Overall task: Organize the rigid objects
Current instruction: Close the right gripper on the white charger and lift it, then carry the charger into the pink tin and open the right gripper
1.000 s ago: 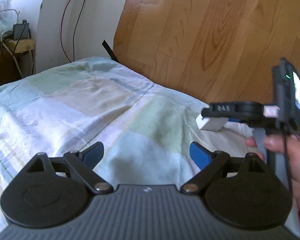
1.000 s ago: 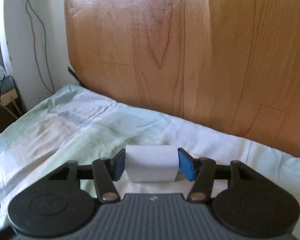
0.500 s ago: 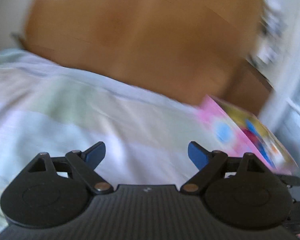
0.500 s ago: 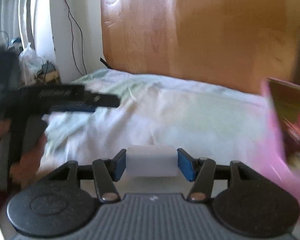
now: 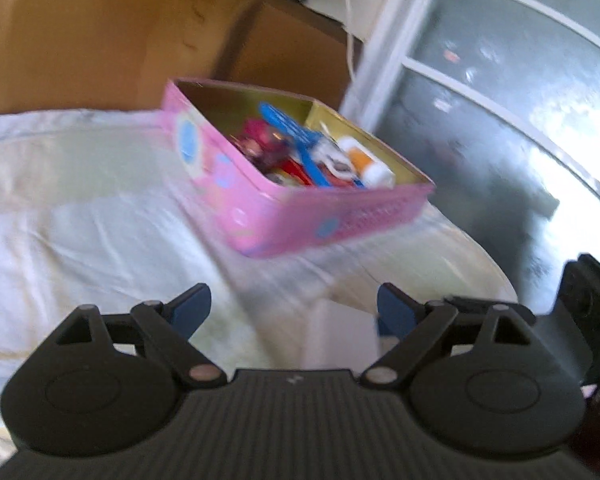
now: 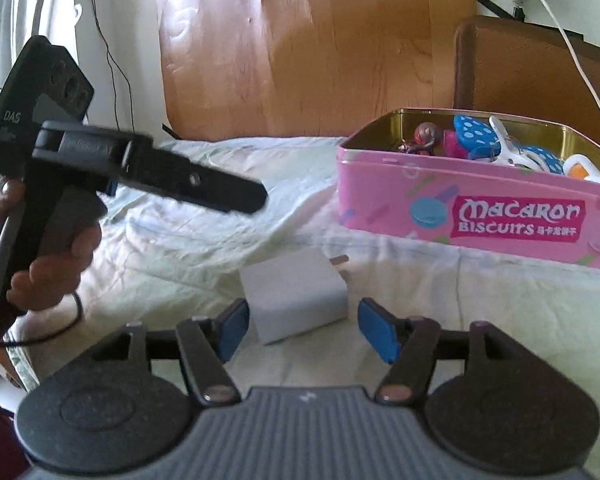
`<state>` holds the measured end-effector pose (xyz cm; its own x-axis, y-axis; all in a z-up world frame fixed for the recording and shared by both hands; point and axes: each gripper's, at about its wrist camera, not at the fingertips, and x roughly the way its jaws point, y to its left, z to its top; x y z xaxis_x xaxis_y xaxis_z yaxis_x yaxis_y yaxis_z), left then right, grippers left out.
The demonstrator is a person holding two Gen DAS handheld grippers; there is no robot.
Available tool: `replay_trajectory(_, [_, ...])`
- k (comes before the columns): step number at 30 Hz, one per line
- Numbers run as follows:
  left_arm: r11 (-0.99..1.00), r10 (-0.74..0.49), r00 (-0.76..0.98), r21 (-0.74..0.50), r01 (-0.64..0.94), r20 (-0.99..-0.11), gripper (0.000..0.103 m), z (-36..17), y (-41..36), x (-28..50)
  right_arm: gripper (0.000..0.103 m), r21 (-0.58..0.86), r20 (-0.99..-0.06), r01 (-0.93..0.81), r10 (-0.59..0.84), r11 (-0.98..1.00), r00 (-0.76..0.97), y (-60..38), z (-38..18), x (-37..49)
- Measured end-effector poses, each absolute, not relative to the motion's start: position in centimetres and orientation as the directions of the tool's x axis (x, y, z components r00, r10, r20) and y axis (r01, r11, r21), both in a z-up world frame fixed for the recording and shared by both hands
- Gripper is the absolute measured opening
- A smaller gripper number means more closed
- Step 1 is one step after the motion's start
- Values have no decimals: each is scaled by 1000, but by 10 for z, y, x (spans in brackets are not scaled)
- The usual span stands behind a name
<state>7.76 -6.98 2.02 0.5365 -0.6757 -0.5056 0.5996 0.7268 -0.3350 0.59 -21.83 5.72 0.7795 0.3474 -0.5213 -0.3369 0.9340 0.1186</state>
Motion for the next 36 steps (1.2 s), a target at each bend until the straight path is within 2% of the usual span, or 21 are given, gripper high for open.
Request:
replay_trajectory(4, [730, -658, 506, -308, 610, -558, 90, 14, -87, 74, 68, 114, -493, -365, 372, 924, 787, -220, 58, 0])
replay_trajectory(6, [718, -665, 465, -330, 613, -585, 79, 7, -93, 75, 68, 105, -488, -375, 376, 921, 787, -219, 52, -1])
replay_trajectory(7, [707, -672, 437, -343, 618, -598, 64, 4, -95, 75, 63, 109, -490, -382, 384, 918, 782, -219, 47, -1])
replay_trajectory(8, [693, -679, 403, -353, 629, -614, 55, 0, -100, 75, 58, 107, -494, -384, 384, 917, 780, -219, 45, 0])
replay_trajectory(10, [707, -650, 426, -296, 642, -629, 54, 3, -109, 70, 57, 104, -480, -384, 385, 917, 788, -221, 45, 0])
replay_trajectory(15, [689, -687, 451, -314, 654, -569, 54, 40, -114, 84, 57, 69, -369, -357, 356, 932, 859, -234, 73, -2])
replay_trajectory(21, [696, -673, 527, -203, 689, -520, 54, 78, -162, 119, 57, -22, -254, -268, 254, 963, 933, -262, 107, 28])
replay_trajectory(27, [732, -627, 539, -188, 655, -563, 55, 68, -201, 174, 57, 61, -310, -212, 221, 975, 925, -300, 97, 89])
replay_trajectory(30, [780, -558, 572, -144, 609, -601, 55, 59, -213, 190, 58, 82, -359, -194, 211, 977, 909, -305, 85, 118])
replay_trajectory(31, [797, -533, 588, -129, 590, -609, 55, 59, -215, 191, 64, 72, -373, -177, 191, 982, 908, -305, 81, 124])
replay_trajectory(33, [826, -483, 630, -79, 558, -608, 58, 62, -220, 186, 69, 66, -383, -130, 145, 989, 912, -303, 76, 128])
replay_trajectory(35, [855, -413, 702, 17, 518, -580, 77, 69, -220, 172, 73, 99, -363, -125, 153, 987, 919, -304, 77, 119])
replay_trajectory(36, [868, -378, 738, 63, 492, -559, 79, 73, -218, 164, 75, 115, -348, -123, 156, 986, 924, -304, 78, 112])
